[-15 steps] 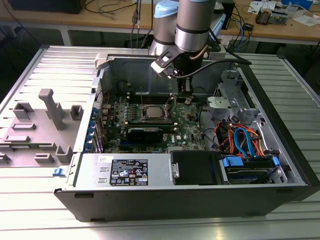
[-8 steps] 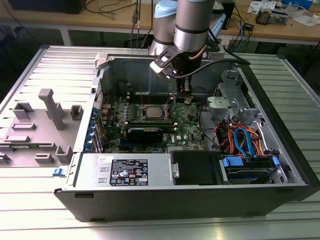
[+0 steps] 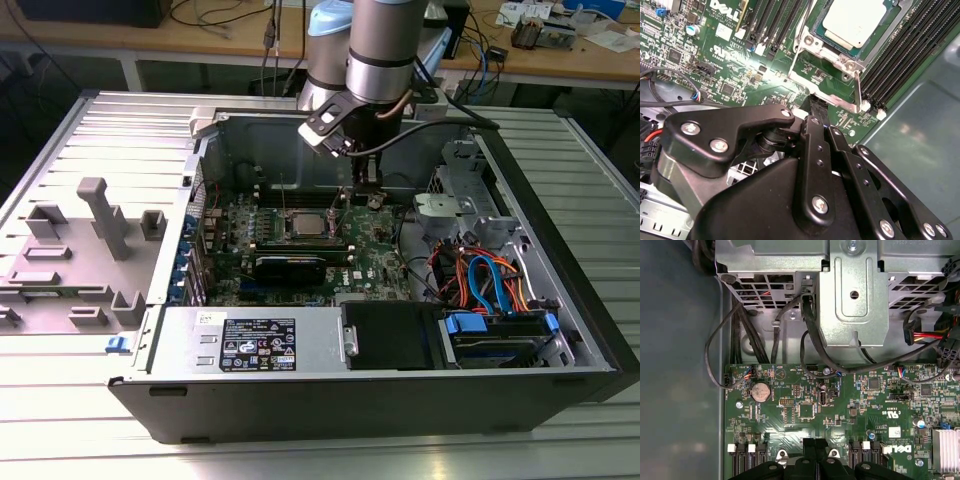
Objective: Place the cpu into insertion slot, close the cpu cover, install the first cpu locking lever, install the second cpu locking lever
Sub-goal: 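Close the cpu cover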
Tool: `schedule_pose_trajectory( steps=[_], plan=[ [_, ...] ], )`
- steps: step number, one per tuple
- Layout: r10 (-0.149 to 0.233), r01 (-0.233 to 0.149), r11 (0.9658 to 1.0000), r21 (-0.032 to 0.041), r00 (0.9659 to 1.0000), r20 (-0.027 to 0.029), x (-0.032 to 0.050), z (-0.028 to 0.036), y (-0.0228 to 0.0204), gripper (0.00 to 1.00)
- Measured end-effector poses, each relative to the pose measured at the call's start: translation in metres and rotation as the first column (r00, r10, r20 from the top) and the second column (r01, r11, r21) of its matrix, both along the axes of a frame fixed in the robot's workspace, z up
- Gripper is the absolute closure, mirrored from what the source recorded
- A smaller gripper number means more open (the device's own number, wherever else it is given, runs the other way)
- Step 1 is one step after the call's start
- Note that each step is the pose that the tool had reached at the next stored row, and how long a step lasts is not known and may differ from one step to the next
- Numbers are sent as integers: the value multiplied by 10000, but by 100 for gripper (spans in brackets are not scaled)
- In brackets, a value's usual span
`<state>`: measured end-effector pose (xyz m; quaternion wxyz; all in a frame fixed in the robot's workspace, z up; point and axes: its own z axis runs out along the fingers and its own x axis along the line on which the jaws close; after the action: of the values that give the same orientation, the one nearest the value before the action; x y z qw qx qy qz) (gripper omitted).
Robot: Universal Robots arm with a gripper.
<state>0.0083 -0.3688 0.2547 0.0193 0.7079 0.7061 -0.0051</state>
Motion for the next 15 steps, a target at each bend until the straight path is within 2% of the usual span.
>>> schedule_pose_trajectory(
  steps=[15],
  plan=[
    [1,-1,10000,1,10000,0,-36,-1,0,89]
  ],
)
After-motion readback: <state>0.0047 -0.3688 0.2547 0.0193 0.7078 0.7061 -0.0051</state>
